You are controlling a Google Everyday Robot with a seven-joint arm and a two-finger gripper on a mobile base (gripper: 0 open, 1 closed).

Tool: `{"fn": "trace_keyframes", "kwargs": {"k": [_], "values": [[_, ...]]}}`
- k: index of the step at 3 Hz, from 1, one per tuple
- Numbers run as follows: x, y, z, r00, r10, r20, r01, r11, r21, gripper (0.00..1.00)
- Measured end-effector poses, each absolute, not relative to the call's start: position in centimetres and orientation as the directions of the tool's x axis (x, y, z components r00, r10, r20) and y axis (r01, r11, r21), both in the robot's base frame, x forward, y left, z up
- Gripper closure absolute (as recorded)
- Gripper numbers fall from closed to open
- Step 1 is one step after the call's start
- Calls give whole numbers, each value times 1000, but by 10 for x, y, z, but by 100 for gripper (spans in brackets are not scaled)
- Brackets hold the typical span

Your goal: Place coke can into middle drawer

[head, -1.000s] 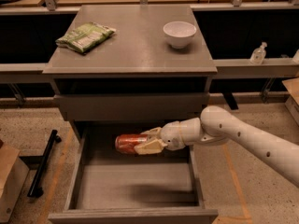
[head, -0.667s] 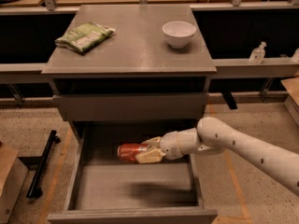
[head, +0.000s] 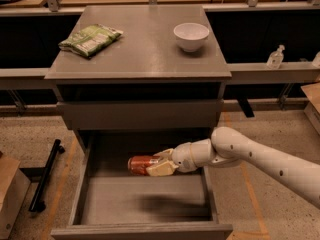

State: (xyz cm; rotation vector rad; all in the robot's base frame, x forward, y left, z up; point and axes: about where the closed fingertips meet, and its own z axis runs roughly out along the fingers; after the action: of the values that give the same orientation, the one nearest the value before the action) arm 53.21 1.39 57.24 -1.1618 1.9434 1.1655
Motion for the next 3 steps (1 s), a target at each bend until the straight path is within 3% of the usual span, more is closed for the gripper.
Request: {"fn": "trace_keyframes", "kwargs": {"k": [3], "values": [[518,38,439,-558,-386,-735,-820,120,560,100]]}}
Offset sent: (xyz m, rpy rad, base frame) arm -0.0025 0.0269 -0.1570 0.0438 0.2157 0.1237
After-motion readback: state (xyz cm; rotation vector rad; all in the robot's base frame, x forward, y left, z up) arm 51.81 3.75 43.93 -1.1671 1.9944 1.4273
